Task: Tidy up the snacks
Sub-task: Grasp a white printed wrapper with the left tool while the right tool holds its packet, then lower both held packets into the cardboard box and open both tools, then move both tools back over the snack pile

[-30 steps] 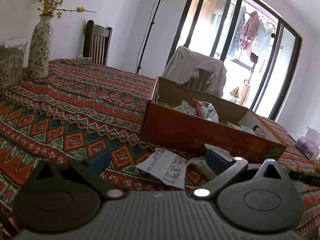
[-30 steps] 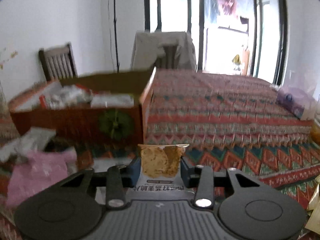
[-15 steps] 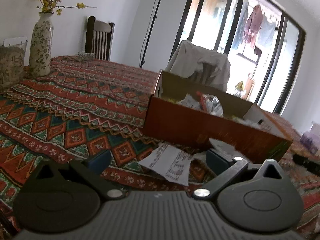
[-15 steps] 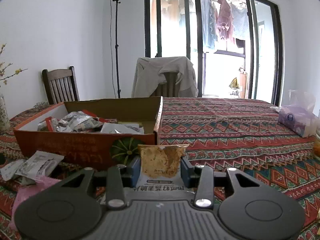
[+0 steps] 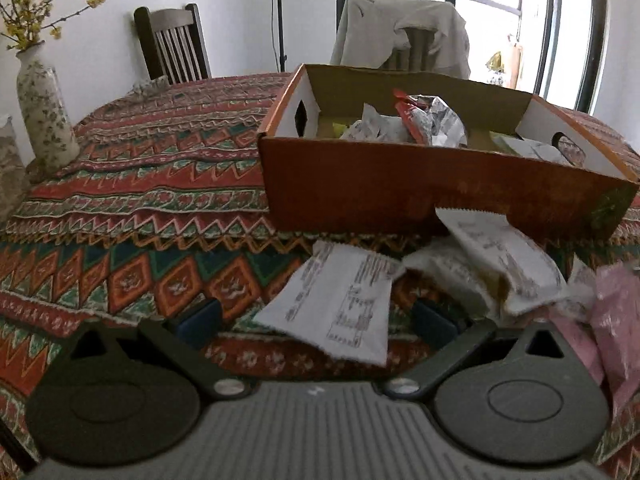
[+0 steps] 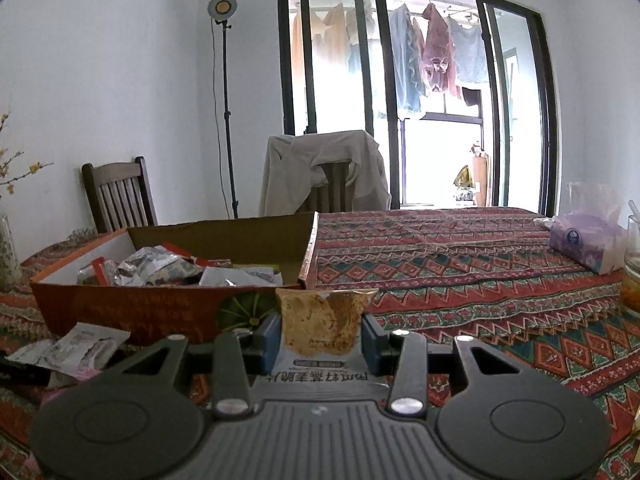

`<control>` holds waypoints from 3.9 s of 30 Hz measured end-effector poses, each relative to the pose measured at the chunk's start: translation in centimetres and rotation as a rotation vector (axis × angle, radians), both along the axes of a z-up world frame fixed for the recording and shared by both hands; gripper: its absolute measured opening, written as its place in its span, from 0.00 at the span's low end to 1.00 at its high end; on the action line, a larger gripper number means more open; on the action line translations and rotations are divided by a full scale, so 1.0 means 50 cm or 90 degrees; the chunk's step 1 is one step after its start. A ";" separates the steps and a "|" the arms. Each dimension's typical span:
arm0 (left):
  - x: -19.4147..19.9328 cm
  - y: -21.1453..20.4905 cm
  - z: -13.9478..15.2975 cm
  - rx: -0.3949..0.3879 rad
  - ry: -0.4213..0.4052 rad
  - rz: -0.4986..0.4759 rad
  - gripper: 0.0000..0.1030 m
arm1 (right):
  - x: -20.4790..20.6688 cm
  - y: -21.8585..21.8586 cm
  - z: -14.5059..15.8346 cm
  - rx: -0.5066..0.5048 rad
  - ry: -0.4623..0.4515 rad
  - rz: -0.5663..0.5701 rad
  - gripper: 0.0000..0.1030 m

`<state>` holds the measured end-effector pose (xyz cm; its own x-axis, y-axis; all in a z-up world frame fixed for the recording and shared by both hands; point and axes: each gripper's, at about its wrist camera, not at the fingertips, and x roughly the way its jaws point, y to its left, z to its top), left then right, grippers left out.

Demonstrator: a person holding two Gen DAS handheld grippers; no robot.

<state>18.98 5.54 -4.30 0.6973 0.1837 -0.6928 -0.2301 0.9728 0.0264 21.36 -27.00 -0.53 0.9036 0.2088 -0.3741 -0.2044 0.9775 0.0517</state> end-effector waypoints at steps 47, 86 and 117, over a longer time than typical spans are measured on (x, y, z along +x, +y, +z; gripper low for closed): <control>0.071 -0.032 0.194 -0.059 -0.242 -0.036 0.42 | 0.090 0.157 0.134 -0.006 -0.088 0.090 0.40; 0.139 -0.006 0.103 -0.060 -0.262 0.002 1.00 | 0.171 0.176 0.046 0.003 -0.027 0.071 1.00; -0.066 0.003 0.128 -0.081 -0.242 -0.003 1.00 | -0.017 0.113 0.080 -0.044 0.011 0.089 1.00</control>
<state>15.66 5.70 2.09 0.9088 0.1097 -0.4025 -0.1962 0.9639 -0.1802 20.52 -21.32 3.45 0.8604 0.3054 -0.4079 -0.3388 0.9408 -0.0104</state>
